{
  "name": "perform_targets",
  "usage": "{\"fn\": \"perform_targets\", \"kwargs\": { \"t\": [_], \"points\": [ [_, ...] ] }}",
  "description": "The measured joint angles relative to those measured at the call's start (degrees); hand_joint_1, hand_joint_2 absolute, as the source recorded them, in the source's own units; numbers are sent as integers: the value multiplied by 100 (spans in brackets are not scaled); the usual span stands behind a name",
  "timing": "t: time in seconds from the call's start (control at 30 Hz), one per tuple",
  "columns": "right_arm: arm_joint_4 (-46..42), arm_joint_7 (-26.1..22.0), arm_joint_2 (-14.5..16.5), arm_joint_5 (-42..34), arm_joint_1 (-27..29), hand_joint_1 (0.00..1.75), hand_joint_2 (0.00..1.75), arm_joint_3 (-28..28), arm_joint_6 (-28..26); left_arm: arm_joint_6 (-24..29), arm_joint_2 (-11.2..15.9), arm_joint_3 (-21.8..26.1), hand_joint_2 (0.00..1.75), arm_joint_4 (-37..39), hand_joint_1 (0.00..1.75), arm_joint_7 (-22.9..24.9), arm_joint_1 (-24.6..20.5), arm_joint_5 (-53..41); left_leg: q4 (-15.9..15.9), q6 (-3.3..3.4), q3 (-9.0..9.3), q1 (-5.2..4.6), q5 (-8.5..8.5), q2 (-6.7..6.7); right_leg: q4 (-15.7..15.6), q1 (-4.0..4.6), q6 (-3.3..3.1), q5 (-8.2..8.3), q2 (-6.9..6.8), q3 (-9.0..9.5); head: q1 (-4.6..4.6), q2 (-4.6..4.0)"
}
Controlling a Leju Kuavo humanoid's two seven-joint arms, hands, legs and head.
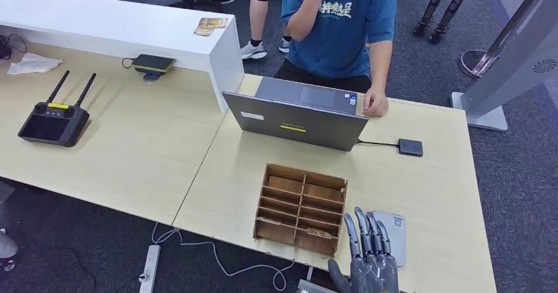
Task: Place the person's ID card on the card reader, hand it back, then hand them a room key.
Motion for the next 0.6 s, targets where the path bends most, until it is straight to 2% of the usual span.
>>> {"fn": "perform_targets", "kwargs": {
  "t": [0.6],
  "points": [
    [345, 413, -203, -22, -357, 0, 175, 523, 0, -4, 2, 0, 0, 0, 0, 0, 0, 20, 0, 0, 1, 0, 0, 4, 0, 0, 0, 0, 3, -1, 0, 0]
  ]
}}
